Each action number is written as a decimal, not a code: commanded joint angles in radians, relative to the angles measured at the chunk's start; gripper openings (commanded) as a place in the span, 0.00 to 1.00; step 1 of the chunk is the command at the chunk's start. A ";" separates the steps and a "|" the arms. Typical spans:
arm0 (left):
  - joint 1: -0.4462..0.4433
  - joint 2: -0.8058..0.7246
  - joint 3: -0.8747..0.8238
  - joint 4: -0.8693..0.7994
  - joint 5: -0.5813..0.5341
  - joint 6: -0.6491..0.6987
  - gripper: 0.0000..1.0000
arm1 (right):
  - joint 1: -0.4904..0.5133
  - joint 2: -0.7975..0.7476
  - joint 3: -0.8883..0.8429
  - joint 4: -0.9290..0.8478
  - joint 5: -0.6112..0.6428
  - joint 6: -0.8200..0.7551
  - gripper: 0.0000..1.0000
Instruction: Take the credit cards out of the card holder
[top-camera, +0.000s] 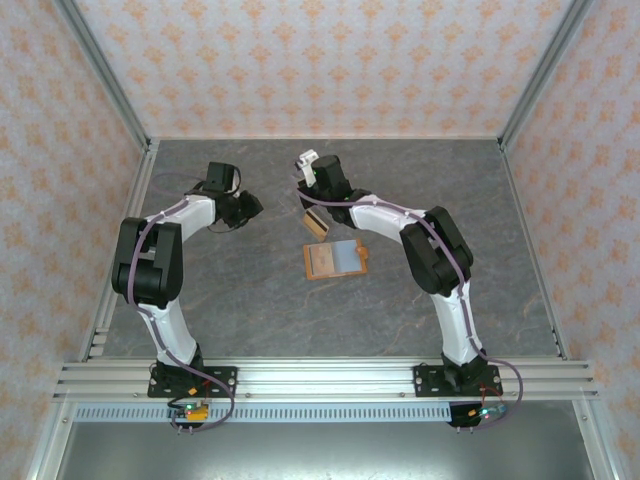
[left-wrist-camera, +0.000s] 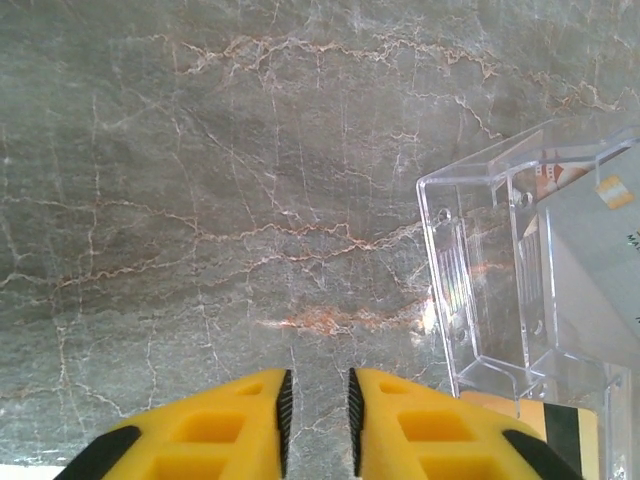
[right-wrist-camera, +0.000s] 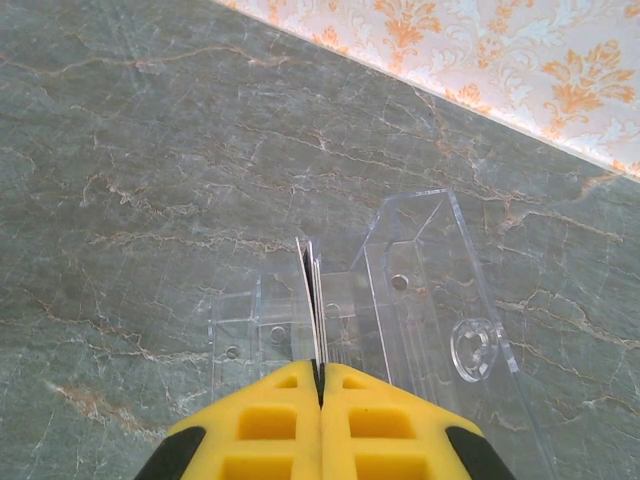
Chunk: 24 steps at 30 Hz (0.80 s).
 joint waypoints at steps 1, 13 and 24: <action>0.008 -0.049 -0.020 -0.039 0.002 -0.025 0.29 | 0.005 -0.051 -0.033 0.076 0.023 0.017 0.00; 0.008 -0.106 -0.047 -0.138 -0.077 -0.026 0.54 | 0.010 -0.028 -0.029 0.081 0.022 0.013 0.05; 0.008 -0.141 -0.055 -0.160 -0.086 -0.029 0.67 | 0.012 -0.002 -0.034 0.113 0.029 -0.008 0.06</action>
